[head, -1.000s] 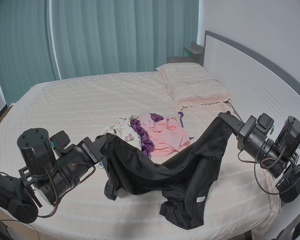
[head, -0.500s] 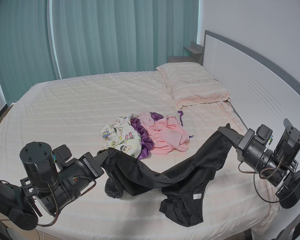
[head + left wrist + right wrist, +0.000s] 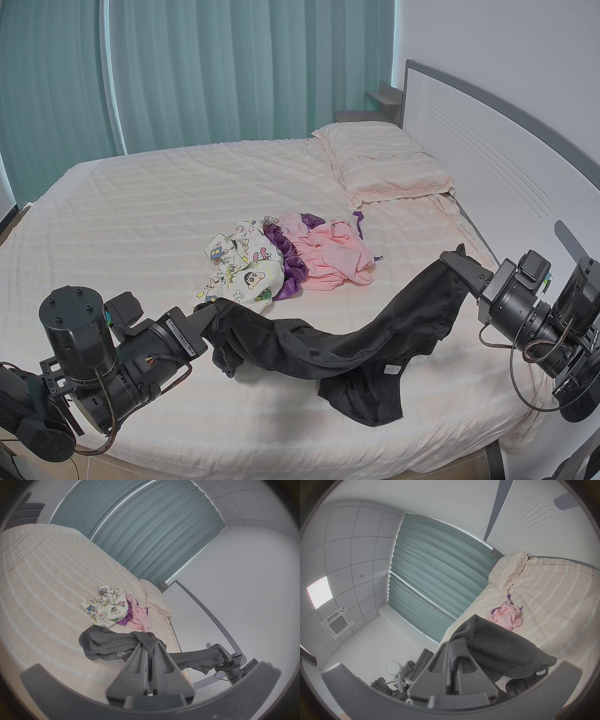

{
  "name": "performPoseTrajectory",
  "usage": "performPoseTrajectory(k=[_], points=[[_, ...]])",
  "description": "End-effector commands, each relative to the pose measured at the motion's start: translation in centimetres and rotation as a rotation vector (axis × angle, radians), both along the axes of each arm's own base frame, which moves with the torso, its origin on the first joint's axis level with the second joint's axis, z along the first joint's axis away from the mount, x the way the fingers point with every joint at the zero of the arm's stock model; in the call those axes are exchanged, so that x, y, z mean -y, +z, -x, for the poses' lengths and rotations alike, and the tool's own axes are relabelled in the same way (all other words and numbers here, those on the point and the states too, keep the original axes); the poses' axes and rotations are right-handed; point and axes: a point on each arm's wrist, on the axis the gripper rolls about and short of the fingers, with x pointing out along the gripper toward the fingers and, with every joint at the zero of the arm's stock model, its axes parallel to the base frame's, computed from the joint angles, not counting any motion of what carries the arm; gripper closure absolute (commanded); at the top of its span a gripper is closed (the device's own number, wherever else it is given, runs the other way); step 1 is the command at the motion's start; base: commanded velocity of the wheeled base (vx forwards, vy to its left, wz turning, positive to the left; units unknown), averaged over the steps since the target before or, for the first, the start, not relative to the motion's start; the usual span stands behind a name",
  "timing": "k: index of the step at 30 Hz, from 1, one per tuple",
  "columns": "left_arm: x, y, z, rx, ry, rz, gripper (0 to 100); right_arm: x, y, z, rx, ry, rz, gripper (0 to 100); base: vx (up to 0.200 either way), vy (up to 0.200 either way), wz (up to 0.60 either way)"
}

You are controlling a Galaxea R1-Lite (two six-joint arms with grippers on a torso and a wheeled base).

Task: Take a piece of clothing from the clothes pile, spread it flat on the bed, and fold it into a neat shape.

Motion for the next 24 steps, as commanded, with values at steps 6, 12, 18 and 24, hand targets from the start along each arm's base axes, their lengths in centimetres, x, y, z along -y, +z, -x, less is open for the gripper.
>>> performPoseTrajectory(k=[6,12,18,24], points=[[-0.17,-0.41,0.26,-0.018,-0.003,0.005,100,-0.1,-0.34,0.01,-0.014,0.006,0.008,100,0.0,0.067,0.0],[-0.19,-0.01,0.22,0.021,-0.001,0.03,100,-0.29,-0.34,0.11,-0.013,0.015,0.008,100,0.0,0.2,0.0],[-0.28,0.0,0.15,0.025,0.006,0.023,100,-0.39,-0.25,0.23,-0.009,0.02,0.006,100,0.0,0.2,0.0],[-0.33,0.07,0.11,0.028,0.01,0.025,100,-0.72,-0.03,0.43,0.002,0.035,0.003,100,0.0,0.2,0.0]])
